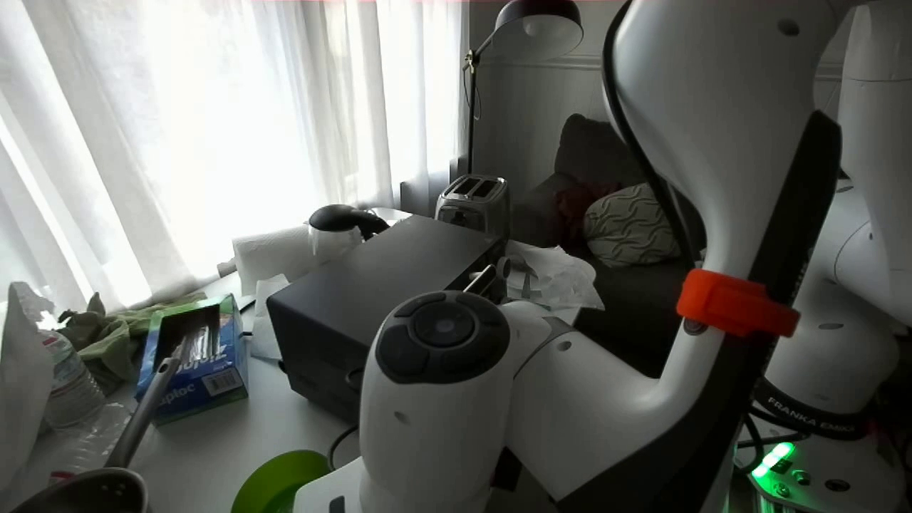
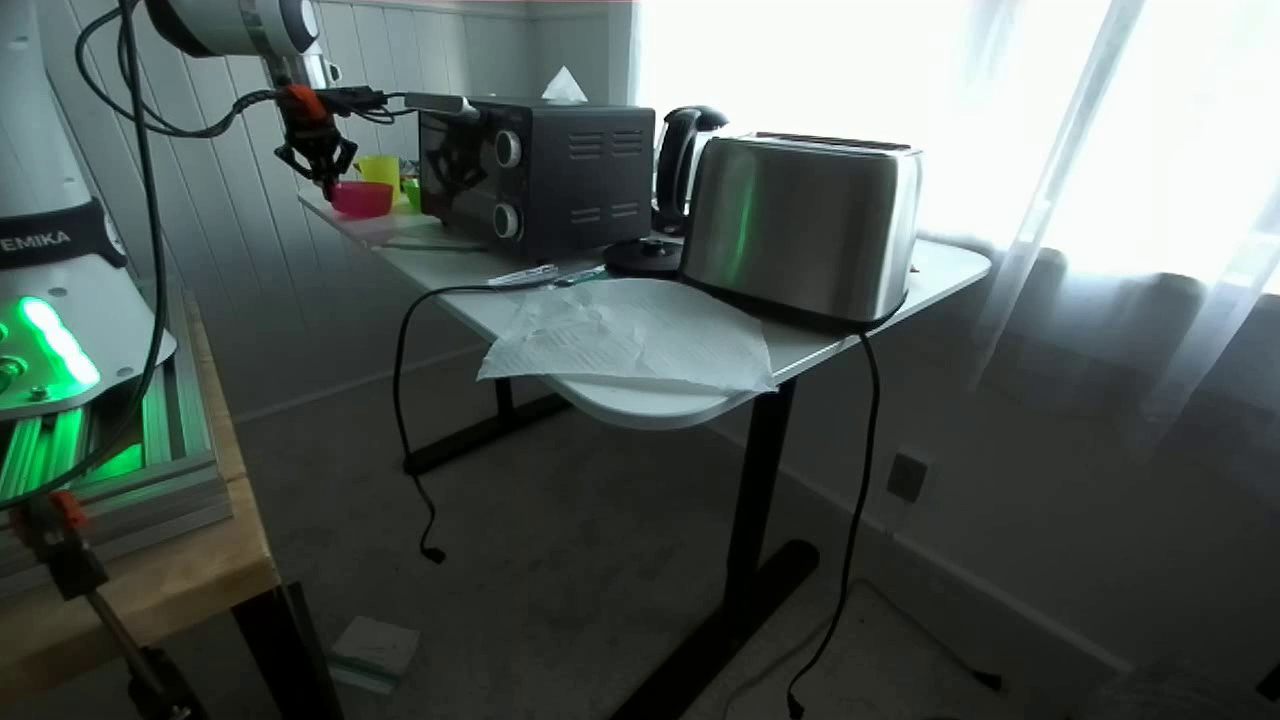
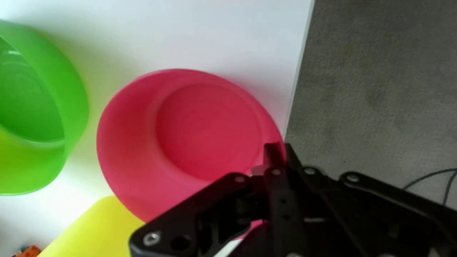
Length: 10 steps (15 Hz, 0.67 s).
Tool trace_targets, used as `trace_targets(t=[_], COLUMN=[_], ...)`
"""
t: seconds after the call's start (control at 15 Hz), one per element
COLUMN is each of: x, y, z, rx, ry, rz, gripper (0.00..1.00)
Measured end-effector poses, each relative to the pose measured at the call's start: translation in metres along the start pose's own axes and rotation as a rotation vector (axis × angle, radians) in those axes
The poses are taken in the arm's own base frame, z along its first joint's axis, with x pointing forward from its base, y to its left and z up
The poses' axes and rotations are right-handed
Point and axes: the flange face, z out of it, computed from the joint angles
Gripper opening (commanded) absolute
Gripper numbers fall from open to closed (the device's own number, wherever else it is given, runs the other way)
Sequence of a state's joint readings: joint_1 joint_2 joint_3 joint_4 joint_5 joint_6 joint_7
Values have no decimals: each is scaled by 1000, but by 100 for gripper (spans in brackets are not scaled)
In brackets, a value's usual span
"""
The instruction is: Pick up the pink bowl and place it in the green bowl then put a yellow cup inside the pink cup and place the stack on top of the oven
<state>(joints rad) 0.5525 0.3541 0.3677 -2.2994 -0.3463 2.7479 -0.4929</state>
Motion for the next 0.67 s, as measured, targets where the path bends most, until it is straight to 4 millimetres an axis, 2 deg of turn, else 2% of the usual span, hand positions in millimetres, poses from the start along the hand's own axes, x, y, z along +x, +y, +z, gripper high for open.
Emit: trace_targets(t=[0.27,0.67], x=[-7,-42], y=[7,28], z=[-16,-54], rx=[-13,-61], ry=[-38,-102], rz=[29,88], gripper=[1,1])
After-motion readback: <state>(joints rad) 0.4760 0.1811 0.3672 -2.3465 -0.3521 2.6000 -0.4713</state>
